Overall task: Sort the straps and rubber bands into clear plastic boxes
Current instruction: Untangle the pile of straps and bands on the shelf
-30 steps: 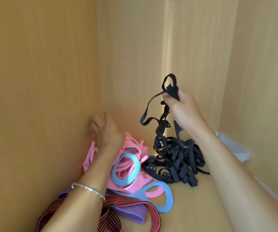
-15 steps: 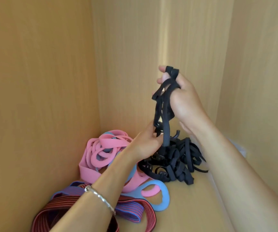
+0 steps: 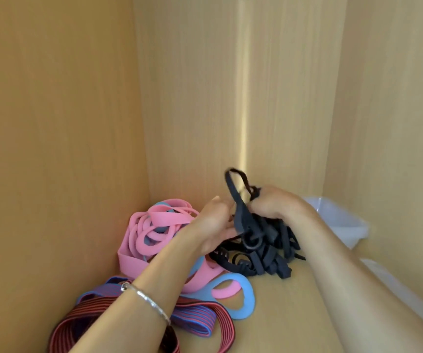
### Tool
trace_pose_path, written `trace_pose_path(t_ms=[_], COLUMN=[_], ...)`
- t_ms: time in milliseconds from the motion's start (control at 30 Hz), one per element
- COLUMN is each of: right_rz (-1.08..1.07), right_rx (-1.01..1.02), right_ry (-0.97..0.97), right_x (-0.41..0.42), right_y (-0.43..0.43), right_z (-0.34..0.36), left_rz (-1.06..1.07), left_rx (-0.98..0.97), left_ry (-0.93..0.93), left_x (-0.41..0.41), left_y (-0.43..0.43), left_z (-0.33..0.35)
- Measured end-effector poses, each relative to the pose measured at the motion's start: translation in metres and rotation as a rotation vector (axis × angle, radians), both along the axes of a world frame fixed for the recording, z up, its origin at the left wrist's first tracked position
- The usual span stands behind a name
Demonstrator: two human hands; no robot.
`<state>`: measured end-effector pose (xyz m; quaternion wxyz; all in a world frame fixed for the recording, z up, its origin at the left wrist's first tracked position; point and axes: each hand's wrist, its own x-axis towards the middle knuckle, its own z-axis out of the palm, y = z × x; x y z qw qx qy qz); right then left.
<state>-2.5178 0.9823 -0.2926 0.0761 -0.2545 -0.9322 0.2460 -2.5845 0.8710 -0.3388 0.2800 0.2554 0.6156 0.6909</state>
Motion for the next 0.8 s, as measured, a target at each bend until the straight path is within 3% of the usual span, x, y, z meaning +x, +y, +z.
trace_pose_path(t_ms=[100, 200, 333, 467, 600, 800], right_rz=[-0.057, -0.12, -0.152, -0.22, -0.226, -0.014], right_rx=[0.024, 0.09, 0.122, 0.101, -0.103, -0.131], right_ry=[-0.018, 0.057, 0.016, 0.06, 0.095, -0.02], right_x=[0.007, 0.008, -0.004, -0.01, -0.011, -0.001], right_y=[0.003, 0.01, 0.018, 0.026, 0.029, 0.026], right_z=[0.002, 0.008, -0.009, -0.034, -0.032, -0.007], left_rz=[-0.091, 0.003, 0.2, -0.005, -0.102, -0.136], left_rx=[-0.036, -0.239, -0.618, -1.019, -0.916, -0.543], left_ry=[-0.015, 0.24, 0.608, 0.537, 0.377, 0.621], left_x=[-0.004, 0.001, 0.013, 0.03, 0.035, 0.023], left_y=[0.001, -0.001, -0.011, -0.015, -0.009, 0.0], left_z=[-0.004, -0.001, 0.013, 0.022, 0.019, -0.004])
